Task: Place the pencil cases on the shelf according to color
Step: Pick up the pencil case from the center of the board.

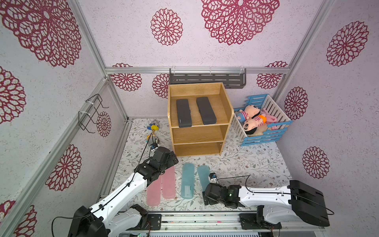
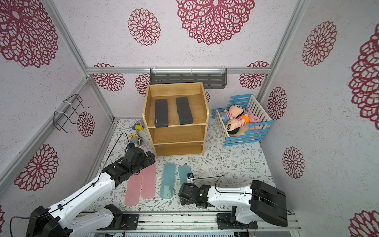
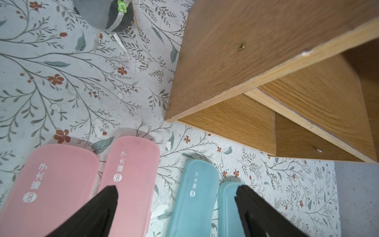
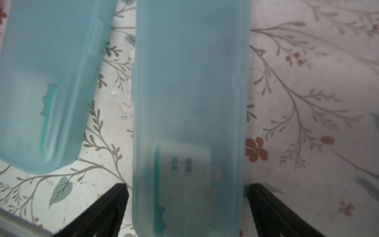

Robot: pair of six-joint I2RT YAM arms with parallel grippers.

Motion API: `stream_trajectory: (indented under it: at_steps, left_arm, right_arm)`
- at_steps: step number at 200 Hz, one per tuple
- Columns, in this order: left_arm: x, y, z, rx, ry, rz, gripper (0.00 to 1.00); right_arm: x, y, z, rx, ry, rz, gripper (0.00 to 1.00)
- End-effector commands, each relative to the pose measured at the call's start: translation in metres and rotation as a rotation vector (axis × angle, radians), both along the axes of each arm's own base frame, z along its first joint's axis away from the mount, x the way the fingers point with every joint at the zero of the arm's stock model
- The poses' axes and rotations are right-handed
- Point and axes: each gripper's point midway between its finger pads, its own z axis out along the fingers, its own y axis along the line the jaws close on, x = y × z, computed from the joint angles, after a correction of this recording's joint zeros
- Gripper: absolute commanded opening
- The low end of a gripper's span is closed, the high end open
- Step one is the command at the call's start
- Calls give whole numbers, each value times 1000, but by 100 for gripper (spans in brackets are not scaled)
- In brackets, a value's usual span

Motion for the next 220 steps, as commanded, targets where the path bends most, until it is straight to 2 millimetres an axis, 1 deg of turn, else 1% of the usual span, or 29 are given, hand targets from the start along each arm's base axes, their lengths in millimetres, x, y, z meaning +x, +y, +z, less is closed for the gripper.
stream_trajectory:
  at_steps: [1,25,49,67,100,125,137,155,202,220]
  left_arm:
    - [3,-8,9,-5,-25,-10,97]
    - [1,-6,9,10,-26,-8,97]
    - [-3,1,9,37,-27,4,97]
    - [-6,8,11,52,-41,21,97]
    - [-11,16,13,60,-59,38,97]
    - [-16,25,12,85,-59,60,97]
    - [-18,30,11,93,-57,76,97]
    - [-20,33,12,91,-66,86,97]
    - [-24,43,18,105,-93,109,97]
    - [-26,47,20,108,-105,123,97]
  right_arm:
    - [-4,6,-4,-5,-1,-5,99]
    - [-6,-3,-13,-39,8,-27,99]
    - [-13,-6,-20,-36,24,-22,97]
    - [-17,-8,-24,-34,12,-16,88]
    - [-16,-15,-34,-40,-11,-43,79]
    - [-12,-19,-31,-59,-42,-72,68]
    - [-8,-22,-25,-56,-69,-95,64]
    - [-1,-23,-6,-18,-123,-124,62]
    - [18,-20,69,178,-279,-149,62]
    - [22,-21,93,219,-326,-152,62]
